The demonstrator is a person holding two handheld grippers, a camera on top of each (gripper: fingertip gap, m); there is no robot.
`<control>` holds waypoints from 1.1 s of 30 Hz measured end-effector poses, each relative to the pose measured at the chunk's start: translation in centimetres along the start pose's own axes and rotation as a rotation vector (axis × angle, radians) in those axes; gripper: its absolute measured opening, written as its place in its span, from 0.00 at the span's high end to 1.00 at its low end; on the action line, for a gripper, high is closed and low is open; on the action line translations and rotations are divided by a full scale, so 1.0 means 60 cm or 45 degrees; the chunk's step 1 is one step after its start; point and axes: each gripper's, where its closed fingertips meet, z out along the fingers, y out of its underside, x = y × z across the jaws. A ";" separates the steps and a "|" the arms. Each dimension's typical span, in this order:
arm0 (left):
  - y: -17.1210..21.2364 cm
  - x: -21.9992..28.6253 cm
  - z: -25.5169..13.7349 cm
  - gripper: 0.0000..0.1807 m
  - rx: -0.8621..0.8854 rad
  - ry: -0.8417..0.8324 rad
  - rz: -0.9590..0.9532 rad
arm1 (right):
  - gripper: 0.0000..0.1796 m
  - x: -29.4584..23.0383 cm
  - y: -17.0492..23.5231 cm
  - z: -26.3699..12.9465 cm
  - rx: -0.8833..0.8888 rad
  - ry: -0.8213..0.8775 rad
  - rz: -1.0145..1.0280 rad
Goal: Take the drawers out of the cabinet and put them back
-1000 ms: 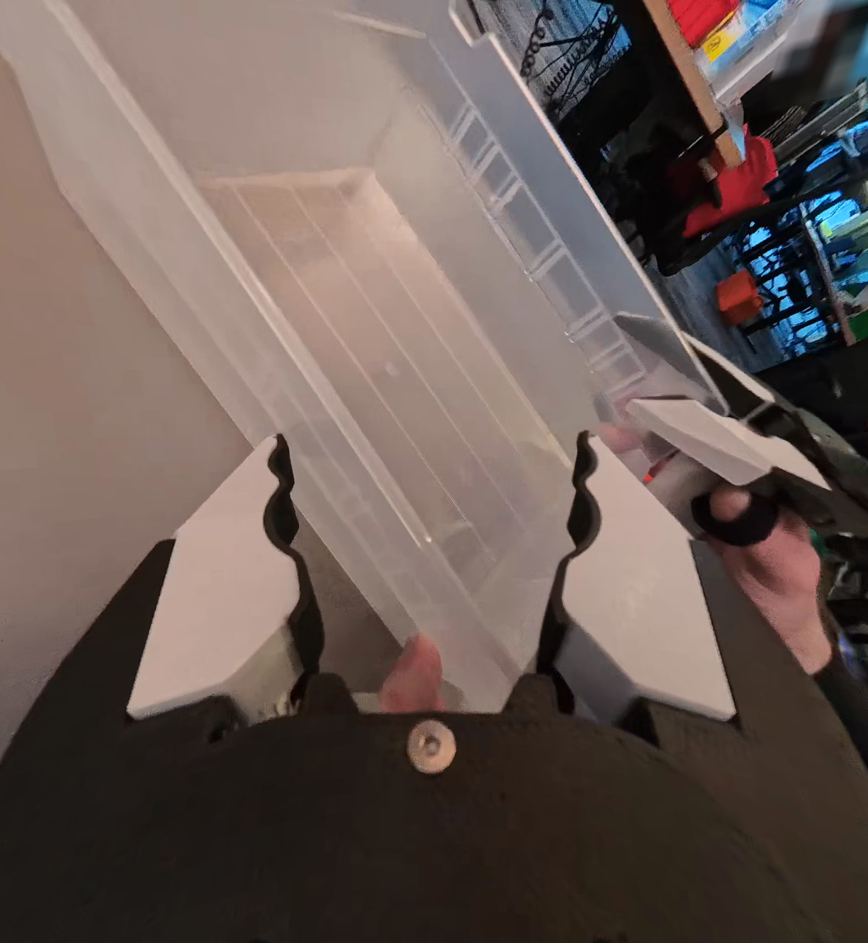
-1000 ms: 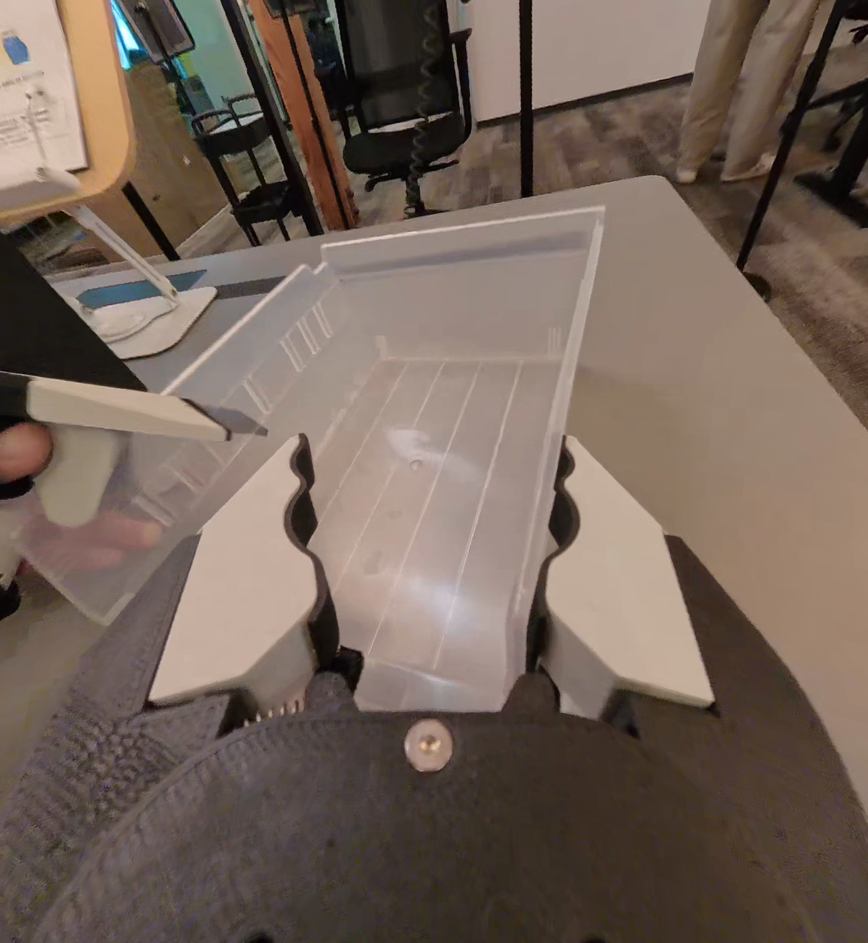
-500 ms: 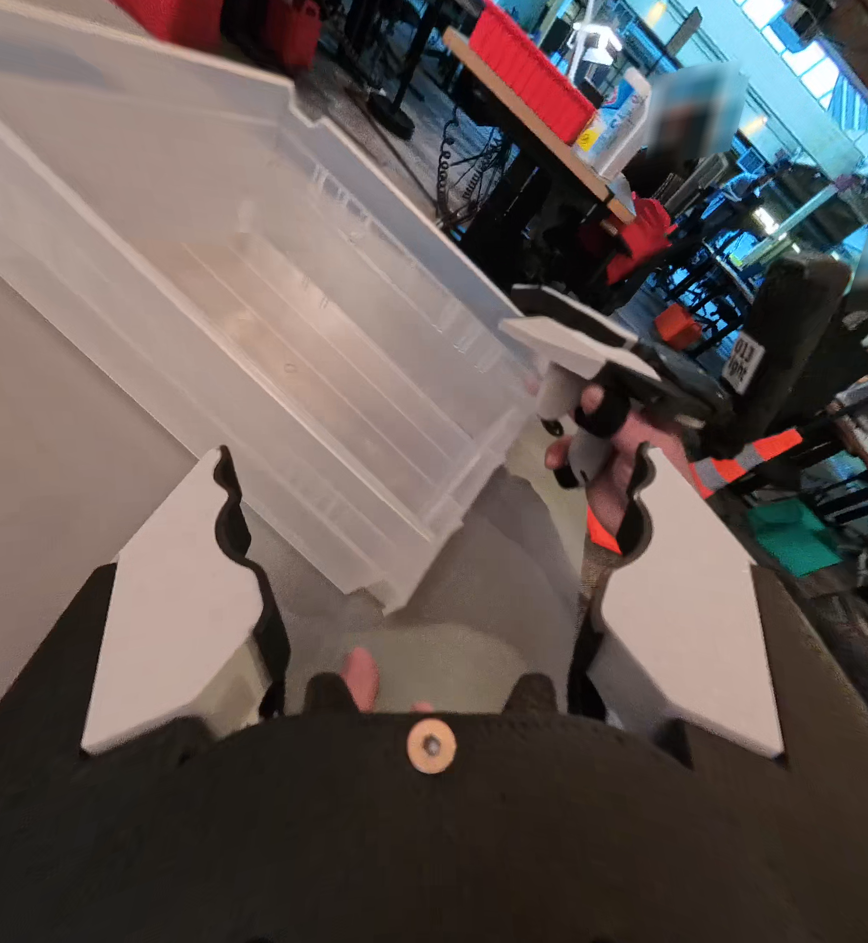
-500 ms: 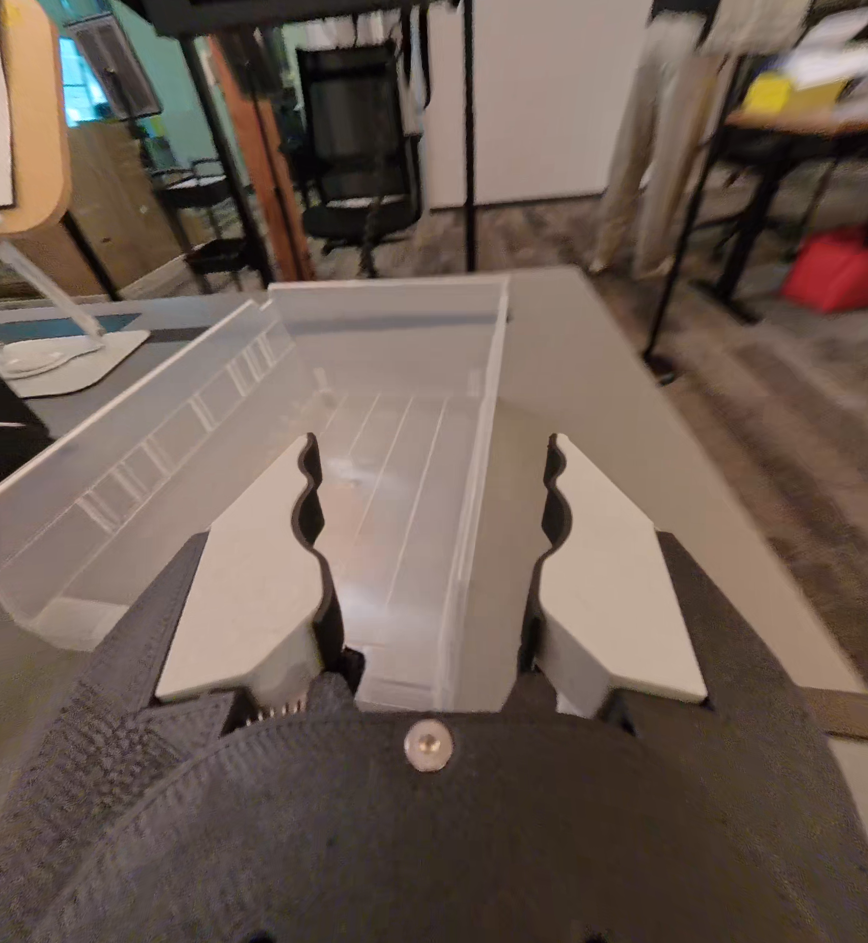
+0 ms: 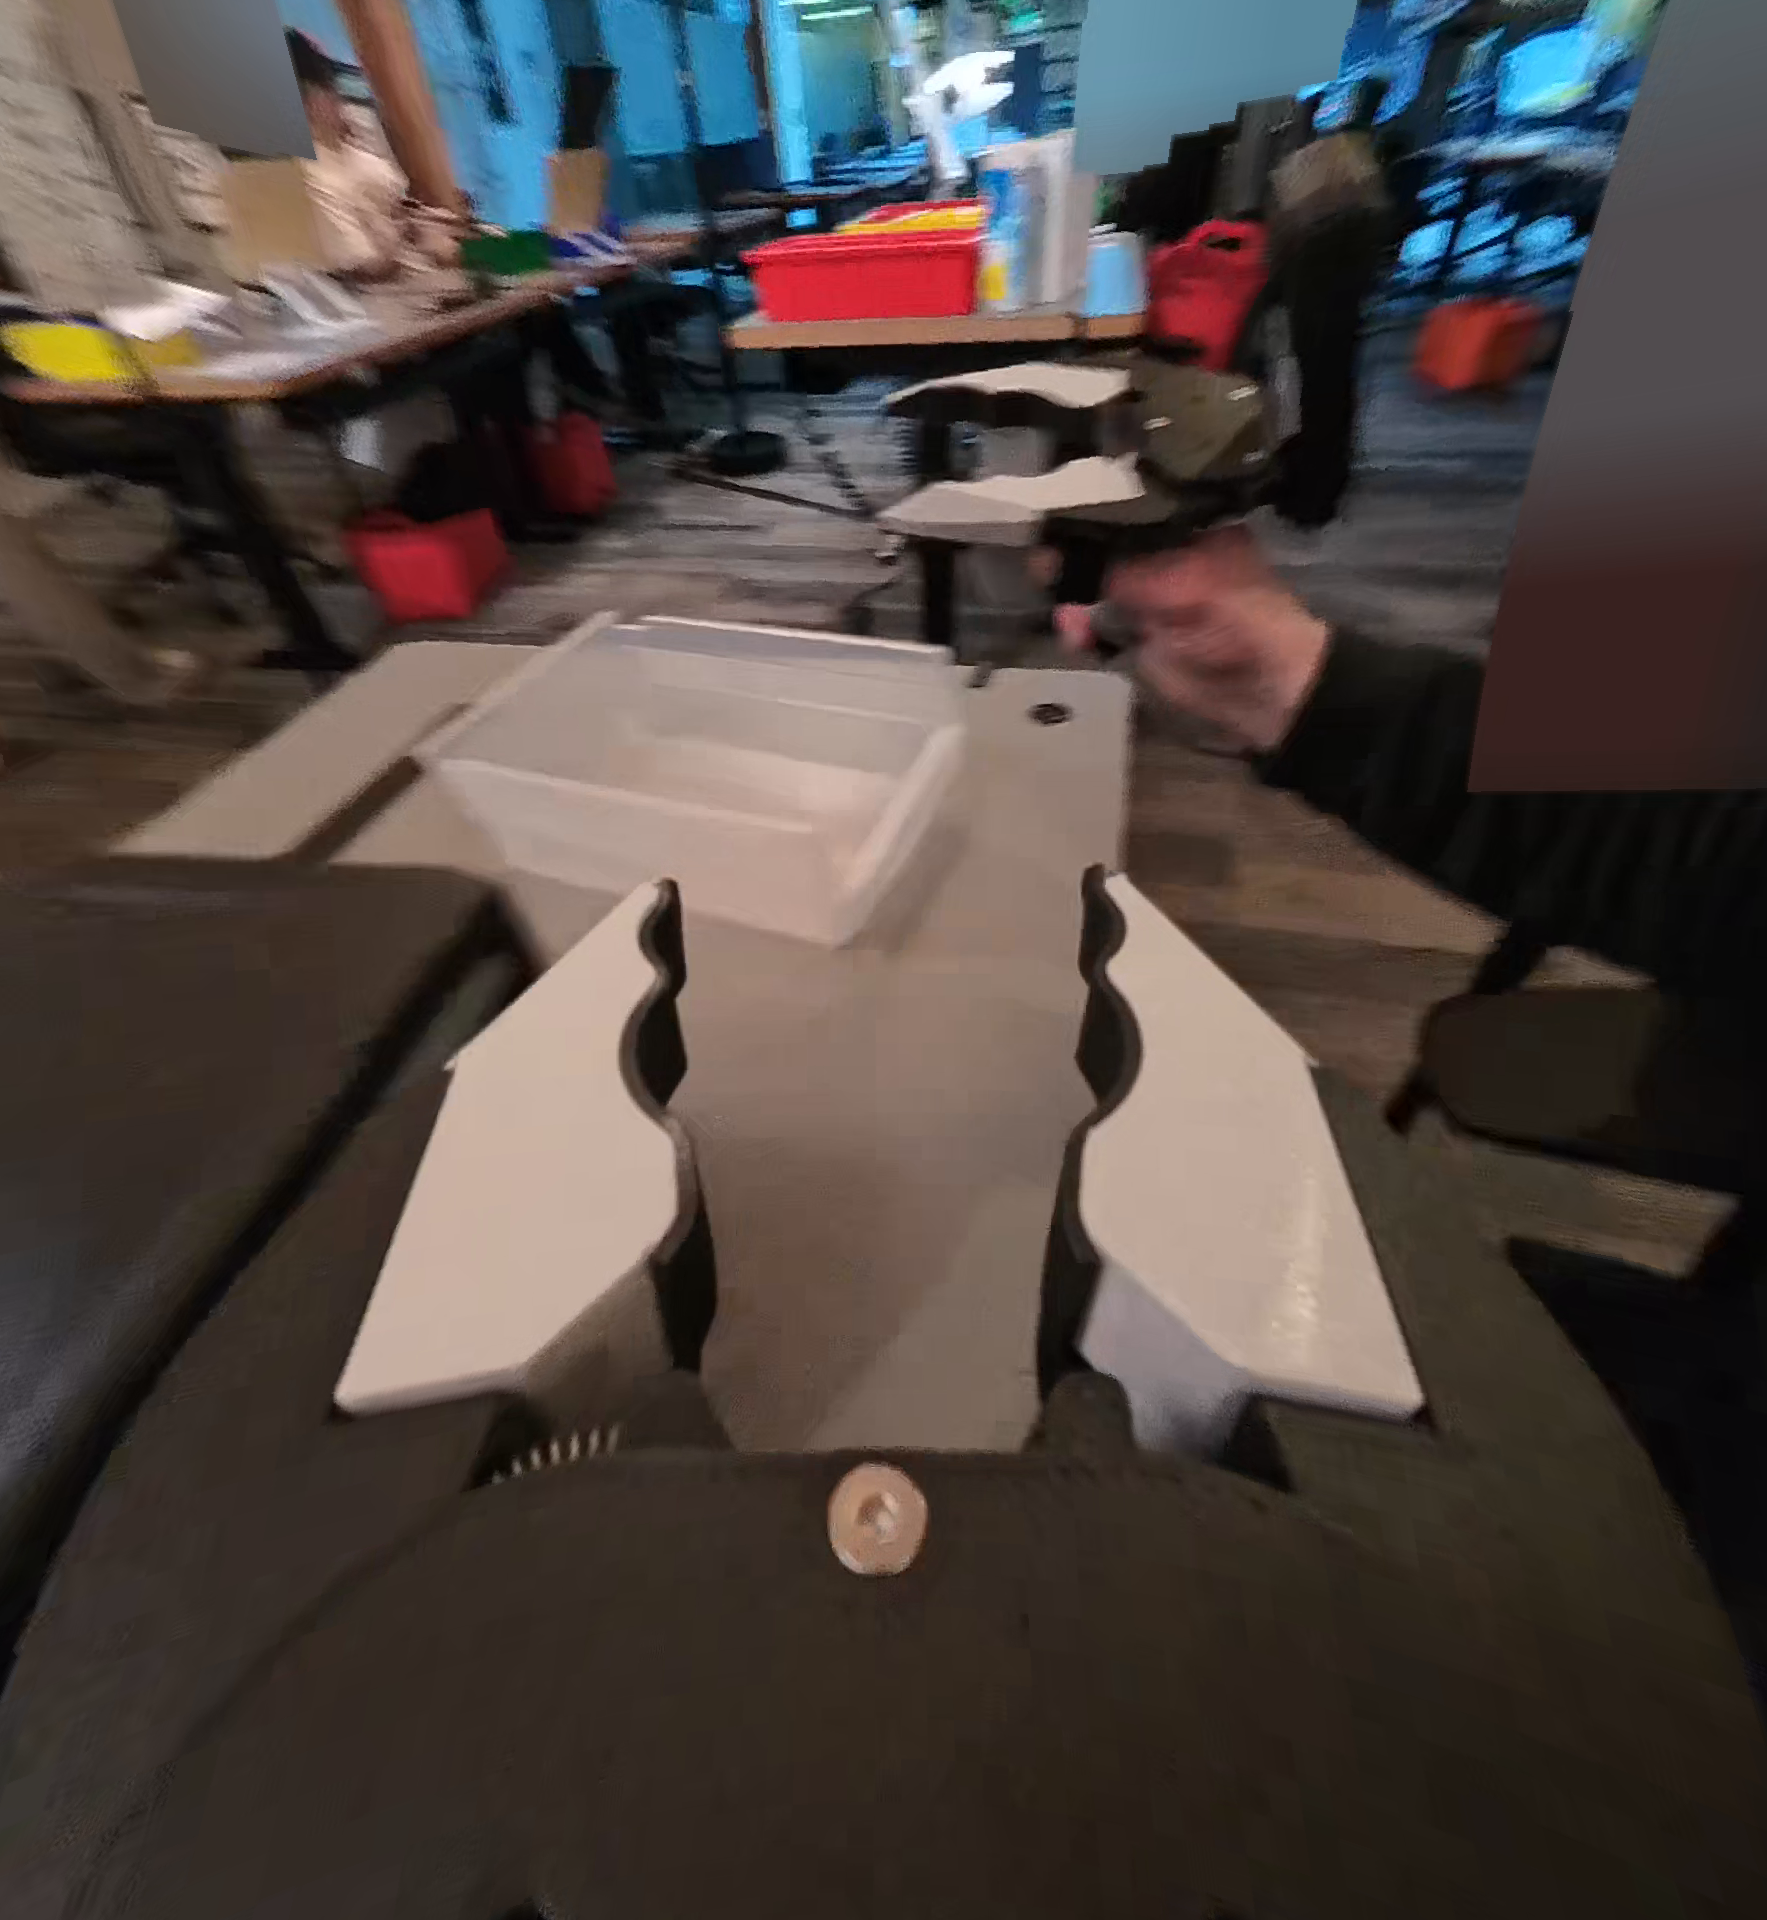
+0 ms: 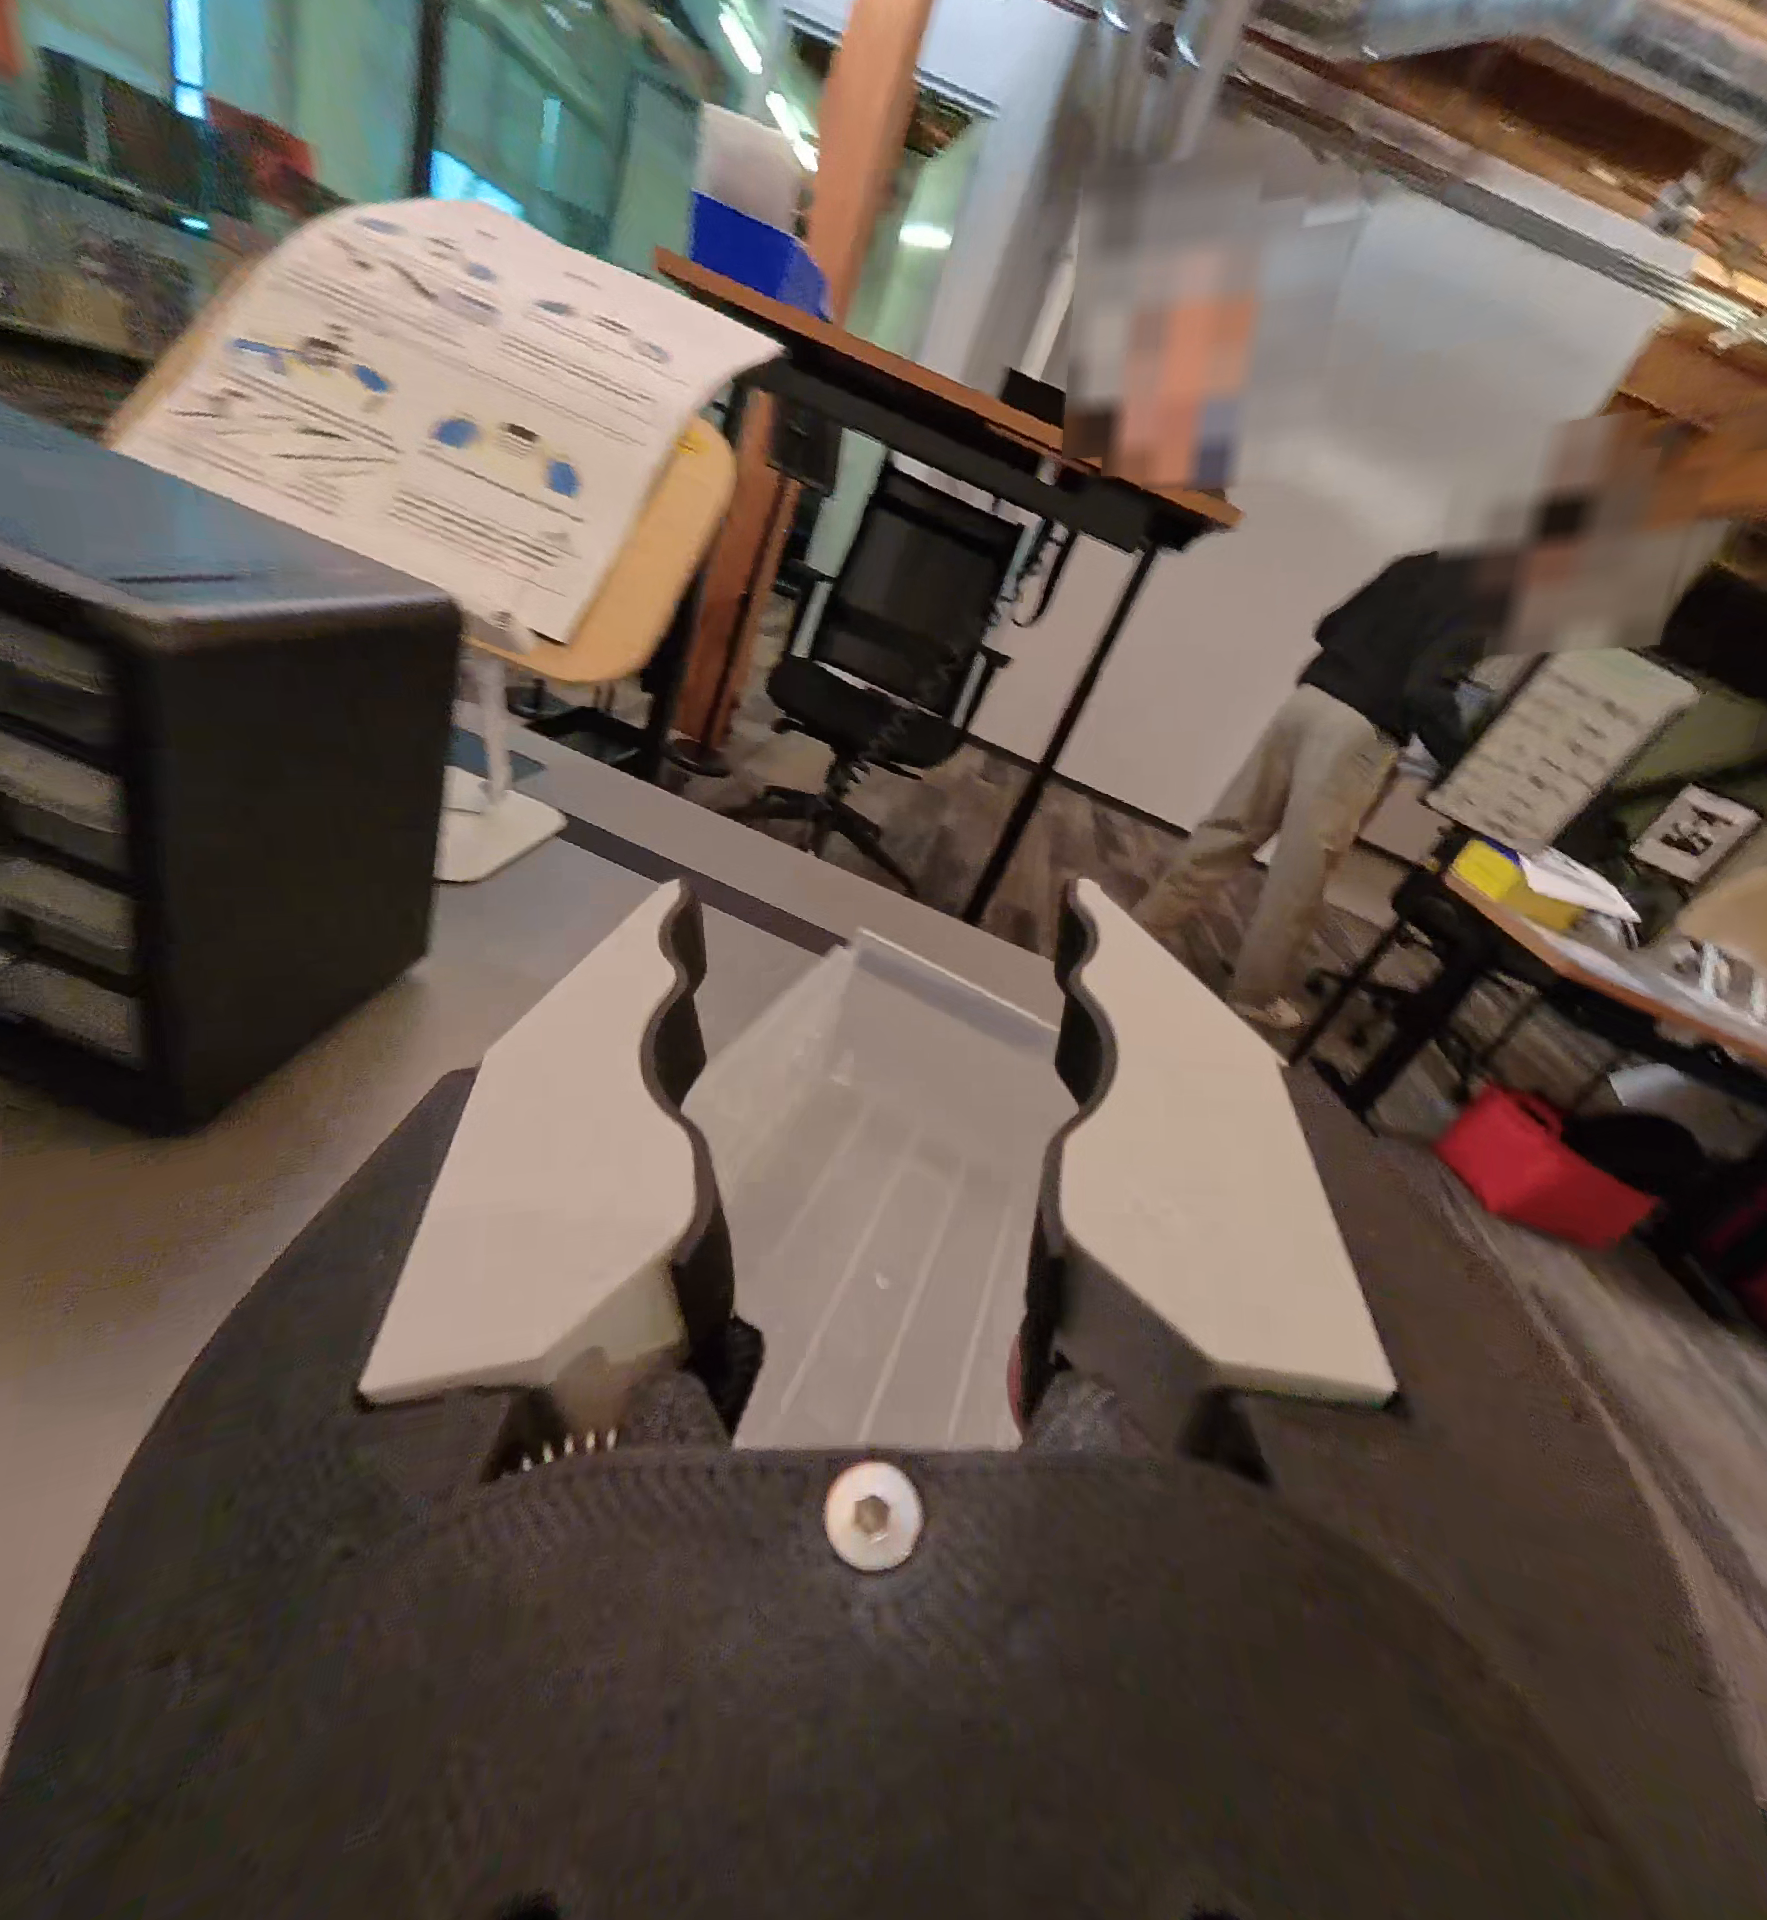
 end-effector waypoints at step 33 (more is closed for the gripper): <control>0.537 -0.303 -0.496 0.83 -1.198 -0.813 -0.774 | 0.77 -0.449 -0.101 0.344 -0.489 -1.003 -0.078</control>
